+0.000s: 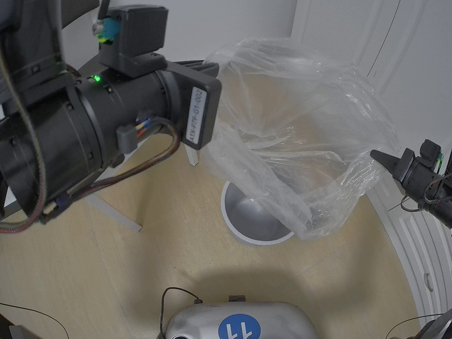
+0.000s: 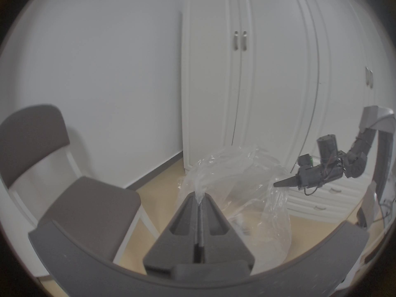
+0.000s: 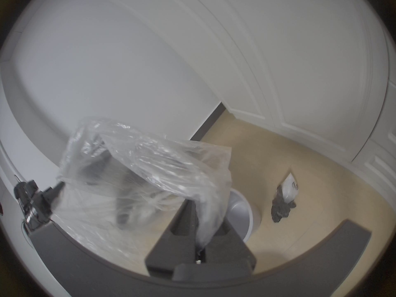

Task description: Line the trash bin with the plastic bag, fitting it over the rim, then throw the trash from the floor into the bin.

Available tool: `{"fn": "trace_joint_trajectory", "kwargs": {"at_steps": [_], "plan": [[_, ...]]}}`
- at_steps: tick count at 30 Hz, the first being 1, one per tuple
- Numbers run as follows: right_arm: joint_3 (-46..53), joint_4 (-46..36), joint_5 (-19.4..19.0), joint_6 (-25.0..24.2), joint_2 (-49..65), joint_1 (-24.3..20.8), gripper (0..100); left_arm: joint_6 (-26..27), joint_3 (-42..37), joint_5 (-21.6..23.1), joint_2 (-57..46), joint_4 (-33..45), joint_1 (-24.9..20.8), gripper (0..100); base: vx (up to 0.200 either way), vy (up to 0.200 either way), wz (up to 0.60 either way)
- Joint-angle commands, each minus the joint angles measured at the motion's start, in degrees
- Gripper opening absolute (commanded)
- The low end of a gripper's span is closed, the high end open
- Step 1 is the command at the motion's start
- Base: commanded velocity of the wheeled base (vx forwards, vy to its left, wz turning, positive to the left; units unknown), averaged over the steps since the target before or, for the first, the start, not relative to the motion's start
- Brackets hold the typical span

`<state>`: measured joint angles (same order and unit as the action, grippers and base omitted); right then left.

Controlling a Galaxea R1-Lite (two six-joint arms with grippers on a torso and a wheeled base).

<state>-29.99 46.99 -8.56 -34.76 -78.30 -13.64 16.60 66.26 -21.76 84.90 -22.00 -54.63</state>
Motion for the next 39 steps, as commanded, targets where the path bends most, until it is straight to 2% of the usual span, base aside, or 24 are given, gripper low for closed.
{"fn": "trace_joint_trajectory", "kwargs": {"at_steps": [1, 3, 8, 9, 10, 17, 23, 28, 32, 36, 39], "plan": [[-0.7, -1.8, -0.5, 1.2, 4.4, 1.2, 0, -3.8, -1.0, 0.1, 1.8, -0.4, 1.7, 0, 0.0, 0.0, 0.0], [-0.8, -2.3, -0.6, 1.4, 4.6, 1.2, 0, -4.0, -1.0, 0.2, 1.7, -0.3, 1.7, 0, 0.0, 0.0, 0.0], [-0.3, -7.8, -0.5, 6.8, 7.4, 1.5, 0, -7.9, -5.9, 3.1, 1.2, -0.8, 1.8, 0, 0.0, 0.0, 0.0], [-0.4, -10.3, -0.5, 10.1, 9.3, 3.0, 0, -9.7, -8.5, 4.2, 1.8, -0.8, 1.9, 0, 0.0, 0.0, 0.0], [-0.6, -11.2, -0.5, 10.8, 9.8, 3.5, 0, -9.9, -9.1, 4.4, 2.0, -0.8, 2.2, 0, 0.0, 0.0, 0.0], [-1.7, -18.8, -0.4, 16.5, 14.5, 4.6, 0, -10.5, -12.8, 4.7, 4.3, -1.4, 7.3, 0, 0.0, 0.0, 0.0], [-0.9, -22.4, 0.3, 23.5, 16.7, 4.9, 0, -10.8, -20.0, 8.4, 2.5, -10.8, 11.9, 0, 0.0, 0.0, 0.0], [-0.9, -26.5, 1.2, 27.1, 19.6, 6.8, 0, -10.7, -24.1, 8.7, 2.3, -18.2, 13.1, 0, 0.0, 0.0, 0.0], [-1.2, -29.1, 2.1, 29.4, 21.1, 7.5, 0, -10.5, -25.7, 8.1, 2.3, -19.5, 13.6, 0, 0.0, 0.0, 0.0], [-1.0, -29.8, 4.6, 31.6, 20.4, 7.8, 0, -10.4, -26.4, 8.1, 1.1, -19.5, 16.2, 0, 0.0, 0.0, 0.0], [-0.8, -29.9, 4.9, 32.4, 20.0, 7.8, 0, -10.4, -27.9, 8.4, 0.0, -19.5, 18.1, 0, 0.0, 0.0, 0.0]]}}
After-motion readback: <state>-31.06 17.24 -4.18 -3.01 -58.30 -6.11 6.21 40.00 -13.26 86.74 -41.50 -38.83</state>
